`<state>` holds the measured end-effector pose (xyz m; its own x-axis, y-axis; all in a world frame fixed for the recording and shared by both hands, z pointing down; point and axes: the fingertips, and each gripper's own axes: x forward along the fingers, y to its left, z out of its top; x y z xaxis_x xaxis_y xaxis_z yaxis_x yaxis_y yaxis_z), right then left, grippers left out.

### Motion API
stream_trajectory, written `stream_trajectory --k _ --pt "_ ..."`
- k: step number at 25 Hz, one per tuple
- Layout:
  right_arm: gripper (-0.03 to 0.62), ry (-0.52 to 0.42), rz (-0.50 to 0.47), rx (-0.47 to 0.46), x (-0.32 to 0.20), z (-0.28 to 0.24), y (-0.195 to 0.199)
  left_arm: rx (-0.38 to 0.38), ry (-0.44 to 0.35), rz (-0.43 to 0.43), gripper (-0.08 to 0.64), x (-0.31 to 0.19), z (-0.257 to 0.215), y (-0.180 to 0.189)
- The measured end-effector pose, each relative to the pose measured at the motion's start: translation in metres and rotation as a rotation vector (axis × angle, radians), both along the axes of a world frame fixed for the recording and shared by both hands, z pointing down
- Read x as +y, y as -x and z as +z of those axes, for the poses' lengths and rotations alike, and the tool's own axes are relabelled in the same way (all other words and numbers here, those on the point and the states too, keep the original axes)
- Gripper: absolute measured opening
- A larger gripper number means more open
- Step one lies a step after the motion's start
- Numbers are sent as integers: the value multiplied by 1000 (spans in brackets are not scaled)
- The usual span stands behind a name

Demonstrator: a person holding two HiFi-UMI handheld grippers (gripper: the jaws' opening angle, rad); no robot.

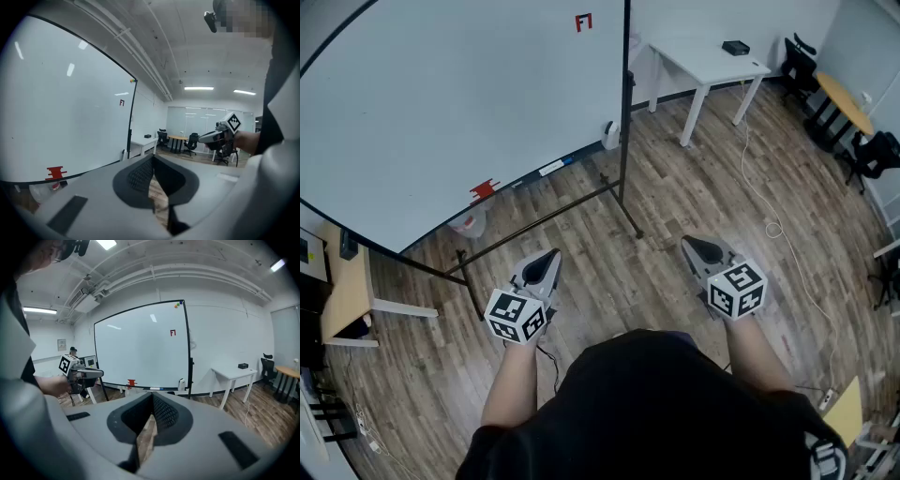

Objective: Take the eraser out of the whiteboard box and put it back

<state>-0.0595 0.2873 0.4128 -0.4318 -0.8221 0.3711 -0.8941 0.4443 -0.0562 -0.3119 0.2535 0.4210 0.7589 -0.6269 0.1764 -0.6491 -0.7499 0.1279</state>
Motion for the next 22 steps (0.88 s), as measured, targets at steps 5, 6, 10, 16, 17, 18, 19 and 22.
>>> stream_trajectory --k 5,6,10,16,17,18,19,22 --pt "-5 7 -1 -2 0 0 5 -13 13 12 14 6 1 3" --pt "-5 4 0 -8 -2 -1 7 -16 15 12 14 7 3 4" --pt "-5 -5 9 -19 -7 -1 13 -23 25 6 14 4 10 10" --pt "-5 7 40 1 -13 1 0 -30 25 15 14 -7 8 6" --pt "-5 12 46 -2 -14 1 -2 -31 24 21 14 -9 7 4" --pt "-5 15 50 -4 -16 2 -3 -33 24 29 14 -11 7 1" --pt "-5 15 52 -3 -18 2 -4 -35 24 38 14 -14 7 -1" --pt "-5 12 57 12 -23 2 -9 -42 27 55 14 -20 8 -10"
